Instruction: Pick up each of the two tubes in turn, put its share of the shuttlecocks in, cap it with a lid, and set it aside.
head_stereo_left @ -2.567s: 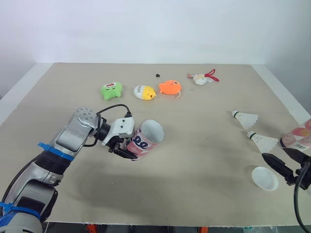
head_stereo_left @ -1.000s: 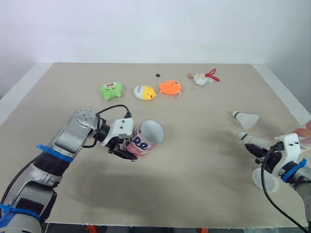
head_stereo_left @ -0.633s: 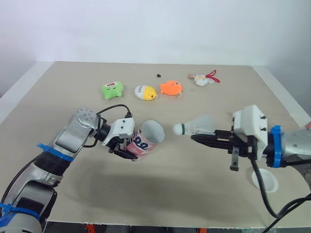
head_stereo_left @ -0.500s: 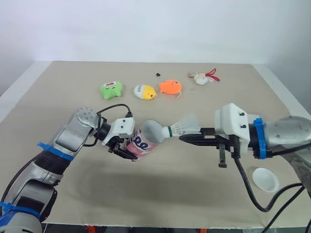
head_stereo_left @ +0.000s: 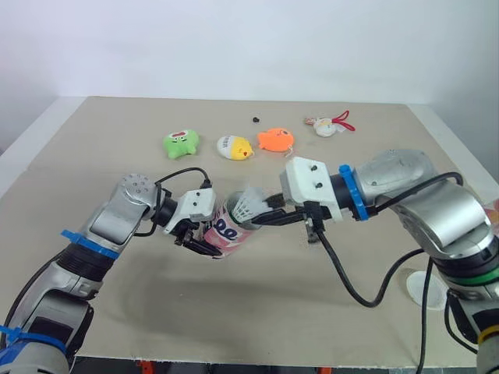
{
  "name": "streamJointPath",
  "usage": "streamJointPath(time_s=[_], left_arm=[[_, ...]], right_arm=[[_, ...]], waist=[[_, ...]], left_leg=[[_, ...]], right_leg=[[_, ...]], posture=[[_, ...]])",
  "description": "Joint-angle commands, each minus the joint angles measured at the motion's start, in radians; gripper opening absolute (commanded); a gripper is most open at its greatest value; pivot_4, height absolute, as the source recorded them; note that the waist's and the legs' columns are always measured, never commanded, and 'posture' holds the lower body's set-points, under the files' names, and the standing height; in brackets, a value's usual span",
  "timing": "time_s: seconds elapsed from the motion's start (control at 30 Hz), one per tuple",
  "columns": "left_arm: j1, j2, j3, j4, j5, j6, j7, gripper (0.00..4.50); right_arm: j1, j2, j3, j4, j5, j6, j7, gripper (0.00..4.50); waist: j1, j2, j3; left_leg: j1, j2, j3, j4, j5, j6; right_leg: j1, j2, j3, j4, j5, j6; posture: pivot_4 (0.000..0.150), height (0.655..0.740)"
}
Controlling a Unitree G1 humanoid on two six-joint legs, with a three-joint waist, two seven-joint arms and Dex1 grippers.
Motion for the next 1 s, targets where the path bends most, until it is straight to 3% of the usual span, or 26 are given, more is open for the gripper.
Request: streamJointPath(time_s=[0.03,0.07,0.23,0.43,0.63,0.83,1.0], left_arm=[[0.029,0.003,-0.036,0.009,0.027,0.015,0.022,2.83],[0.03,0.003,-0.036,0.008,0.026,0.015,0.022,2.83],[0.032,0.005,-0.035,-0.001,0.025,0.022,0.023,2.83],[0.043,0.012,-0.03,-0.022,0.019,0.038,0.026,2.83],[0.069,0.025,-0.023,-0.056,0.009,0.063,0.031,2.83],[0.07,0.03,-0.032,-0.052,0.001,0.051,0.033,2.83],[0.066,0.026,-0.037,-0.042,0.002,0.042,0.032,2.83]], right_arm=[[-0.03,0.032,-0.055,0.005,0.072,0.027,0.046,2.68],[-0.031,0.039,-0.084,0.009,0.105,0.047,0.049,2.98],[0.004,0.025,-0.231,0.018,0.223,0.111,0.041,2.98],[0.201,-0.04,-0.53,-0.059,0.356,0.196,-0.089,2.98],[0.568,-0.026,-0.832,-0.035,0.163,0.131,-0.367,2.98],[0.78,0.037,-0.903,0.014,0.024,0.051,-0.537,2.98],[0.797,0.079,-0.878,0.126,-0.045,-0.012,-0.616,2.98]], waist=[[0.0,0.0,0.0],[0.0,0.0,0.0],[0.0,0.0,0.0],[0.003,0.0,0.0],[0.011,-0.007,-0.004],[0.007,0.0,-0.006],[-0.002,0.001,-0.006]], left_leg=[[0.0,0.0,0.0,0.0,0.0,0.0],[0.0,0.0,0.0,0.0,0.0,0.0],[-0.001,0.0,-0.001,0.0,0.0,0.0],[-0.002,-0.001,-0.003,0.0,0.0,0.0],[-0.002,0.0,-0.003,0.0,0.0,0.0],[-0.001,0.0,-0.001,-0.002,0.0,0.0],[0.001,0.001,0.001,-0.002,0.0,0.0]], right_leg=[[0.0,0.0,0.0,0.0,0.0,0.0],[0.0,0.0,0.0,0.0,0.0,0.0],[0.0,-0.001,0.0,0.0,0.004,-0.004],[0.0,0.0,-0.002,0.0,0.004,-0.003],[0.002,0.001,-0.004,0.0,-0.001,0.0],[0.0,0.002,0.001,0.0,0.001,0.003],[0.0,0.004,0.003,0.0,0.0,0.0]], posture=[[0.15,0.74],[0.15,0.74],[0.15,0.74],[0.15,0.74],[0.15,0.74],[0.15,0.74],[0.15,0.74]])
